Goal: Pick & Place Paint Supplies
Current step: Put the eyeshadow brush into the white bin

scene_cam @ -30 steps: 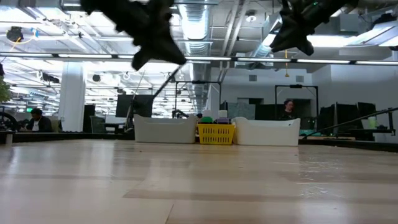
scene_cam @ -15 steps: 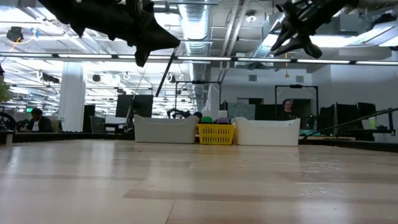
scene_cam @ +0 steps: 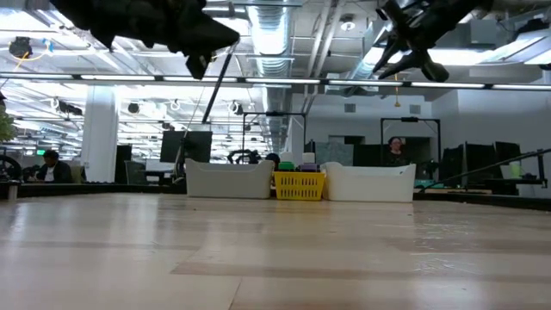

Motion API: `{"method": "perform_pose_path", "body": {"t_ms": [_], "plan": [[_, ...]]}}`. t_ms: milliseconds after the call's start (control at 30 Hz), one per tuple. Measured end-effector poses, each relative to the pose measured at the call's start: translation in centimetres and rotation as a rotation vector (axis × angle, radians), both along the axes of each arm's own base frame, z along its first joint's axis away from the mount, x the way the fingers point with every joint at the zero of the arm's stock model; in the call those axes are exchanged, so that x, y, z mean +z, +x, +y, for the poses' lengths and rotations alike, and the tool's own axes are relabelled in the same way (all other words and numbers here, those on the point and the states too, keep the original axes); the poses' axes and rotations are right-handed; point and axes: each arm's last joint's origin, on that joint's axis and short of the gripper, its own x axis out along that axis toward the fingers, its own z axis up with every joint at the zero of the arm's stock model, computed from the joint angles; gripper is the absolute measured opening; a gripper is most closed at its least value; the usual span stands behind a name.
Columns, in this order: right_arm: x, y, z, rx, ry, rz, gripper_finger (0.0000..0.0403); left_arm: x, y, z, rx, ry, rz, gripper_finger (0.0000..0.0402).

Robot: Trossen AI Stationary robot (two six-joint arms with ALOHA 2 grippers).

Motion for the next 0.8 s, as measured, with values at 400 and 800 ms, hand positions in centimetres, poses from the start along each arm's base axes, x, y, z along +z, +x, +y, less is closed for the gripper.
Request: {"method": "perform_pose_path", "body": {"t_ms": [400, 800], "plan": [[-1.4, 5.4, 1.0, 0.112, 0.014, -0.081, 0.0072, 0.5, -1.6, 0.5, 0.032, 0.013, -0.080, 0.0000], [-2.4, 12.3, 2.6, 0.235, -0.055, -0.344, 0.0072, 0.8, -1.7, 0.5, 0.038, -0.029, -0.102, 0.0000]]}}
